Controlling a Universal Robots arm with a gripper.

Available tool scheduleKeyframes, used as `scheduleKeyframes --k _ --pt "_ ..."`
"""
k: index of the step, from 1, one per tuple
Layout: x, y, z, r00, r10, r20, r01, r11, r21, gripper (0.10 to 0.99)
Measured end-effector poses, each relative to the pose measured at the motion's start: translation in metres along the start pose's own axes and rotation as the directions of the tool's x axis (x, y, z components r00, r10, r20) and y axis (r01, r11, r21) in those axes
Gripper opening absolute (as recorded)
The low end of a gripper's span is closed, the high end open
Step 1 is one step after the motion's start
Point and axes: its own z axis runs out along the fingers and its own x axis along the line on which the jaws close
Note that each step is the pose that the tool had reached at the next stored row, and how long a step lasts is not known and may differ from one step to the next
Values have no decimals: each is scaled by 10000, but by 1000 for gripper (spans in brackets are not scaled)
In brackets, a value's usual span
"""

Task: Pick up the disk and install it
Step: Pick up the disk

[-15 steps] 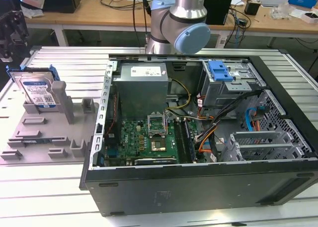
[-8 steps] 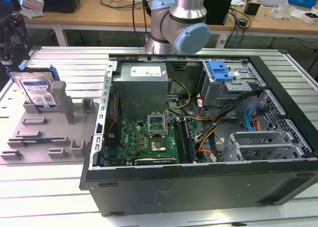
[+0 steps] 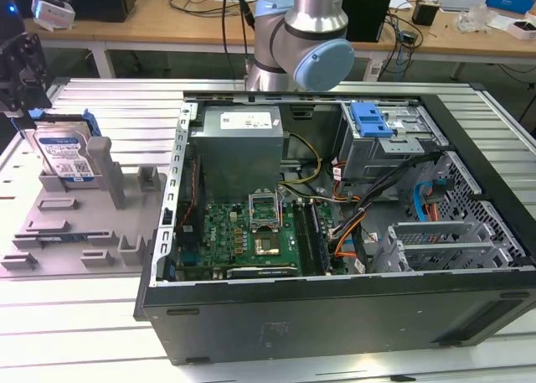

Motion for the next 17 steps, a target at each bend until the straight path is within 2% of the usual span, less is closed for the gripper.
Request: scheduleKeyframes --k 17 --pt "-5 19 160 10000 -54 0 54 10000 2 600"
